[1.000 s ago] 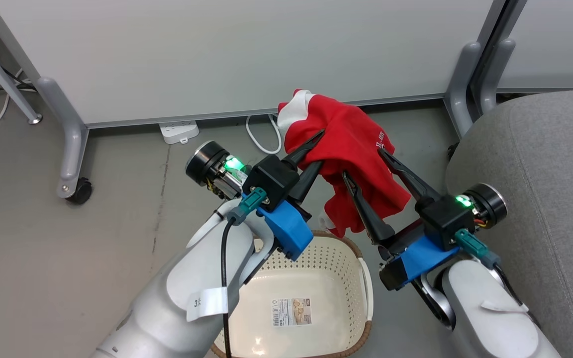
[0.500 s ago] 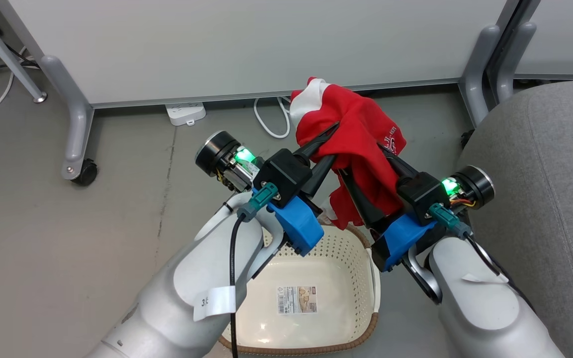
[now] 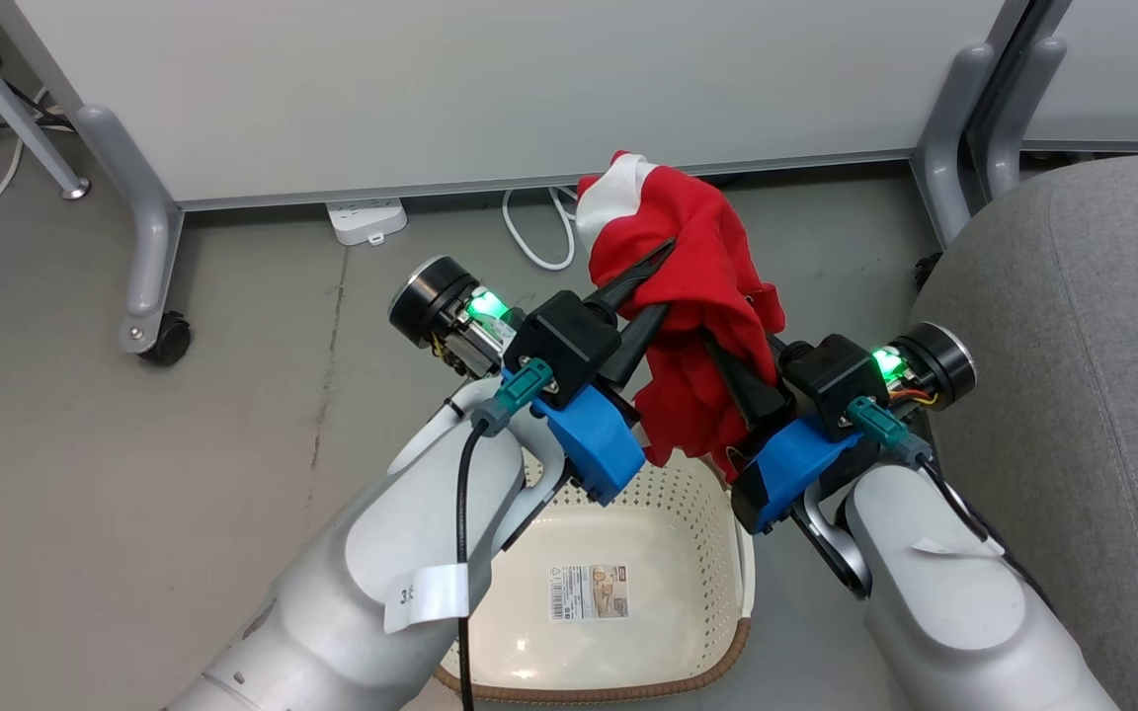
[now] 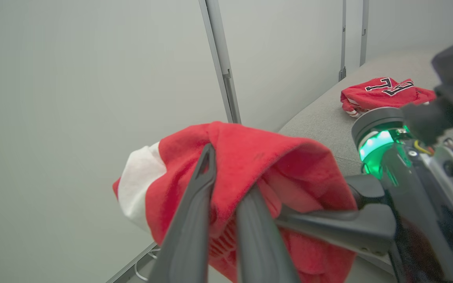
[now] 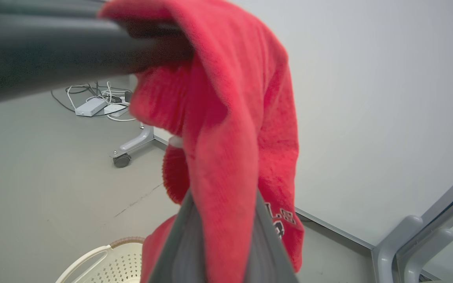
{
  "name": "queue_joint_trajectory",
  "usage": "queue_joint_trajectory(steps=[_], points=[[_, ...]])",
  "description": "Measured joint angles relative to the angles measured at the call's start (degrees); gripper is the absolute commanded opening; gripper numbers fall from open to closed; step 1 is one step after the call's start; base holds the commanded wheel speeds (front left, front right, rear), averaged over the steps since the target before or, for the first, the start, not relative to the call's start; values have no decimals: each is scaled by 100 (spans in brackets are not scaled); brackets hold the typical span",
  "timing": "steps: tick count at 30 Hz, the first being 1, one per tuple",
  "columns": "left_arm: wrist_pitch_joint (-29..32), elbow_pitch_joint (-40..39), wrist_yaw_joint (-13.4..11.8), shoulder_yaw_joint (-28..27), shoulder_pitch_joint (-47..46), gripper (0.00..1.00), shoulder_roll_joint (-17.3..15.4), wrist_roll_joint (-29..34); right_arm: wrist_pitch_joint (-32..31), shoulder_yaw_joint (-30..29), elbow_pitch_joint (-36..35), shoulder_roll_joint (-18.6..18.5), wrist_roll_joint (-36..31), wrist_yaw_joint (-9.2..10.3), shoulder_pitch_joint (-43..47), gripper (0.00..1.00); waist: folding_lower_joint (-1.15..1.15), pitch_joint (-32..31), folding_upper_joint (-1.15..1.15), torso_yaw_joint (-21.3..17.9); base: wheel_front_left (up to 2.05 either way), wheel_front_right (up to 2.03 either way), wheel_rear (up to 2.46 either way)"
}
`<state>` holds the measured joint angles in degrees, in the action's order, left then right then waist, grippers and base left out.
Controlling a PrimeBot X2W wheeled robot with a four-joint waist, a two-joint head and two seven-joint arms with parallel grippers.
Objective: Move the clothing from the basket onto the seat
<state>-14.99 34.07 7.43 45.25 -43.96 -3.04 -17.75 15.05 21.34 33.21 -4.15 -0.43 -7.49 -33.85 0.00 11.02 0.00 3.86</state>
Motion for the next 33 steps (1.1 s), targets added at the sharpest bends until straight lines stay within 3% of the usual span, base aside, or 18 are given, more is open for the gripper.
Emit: queue_joint_trajectory(steps=[9,11,22,33], points=[[0,5,0,8,-10,0,3,-1,0,-10,-3,4,23,0,-1,0,0,-14,0,-13,0,0,0],[0,16,0,-3,-10,100,5,-16,0,-38,-18,5,56,0,-1,0,0,-3,0,-14,0,0,0],[-1,4,0,-76,-5,100,1,67,0,-442,-196,16,202,0,-2,0,0,132,0,-105,0,0,0],[-7,-57,0,-16,162,100,-92,92,0,-1083,-576,-4,240,0,16,0,0,373,0,-595,0,0,0]])
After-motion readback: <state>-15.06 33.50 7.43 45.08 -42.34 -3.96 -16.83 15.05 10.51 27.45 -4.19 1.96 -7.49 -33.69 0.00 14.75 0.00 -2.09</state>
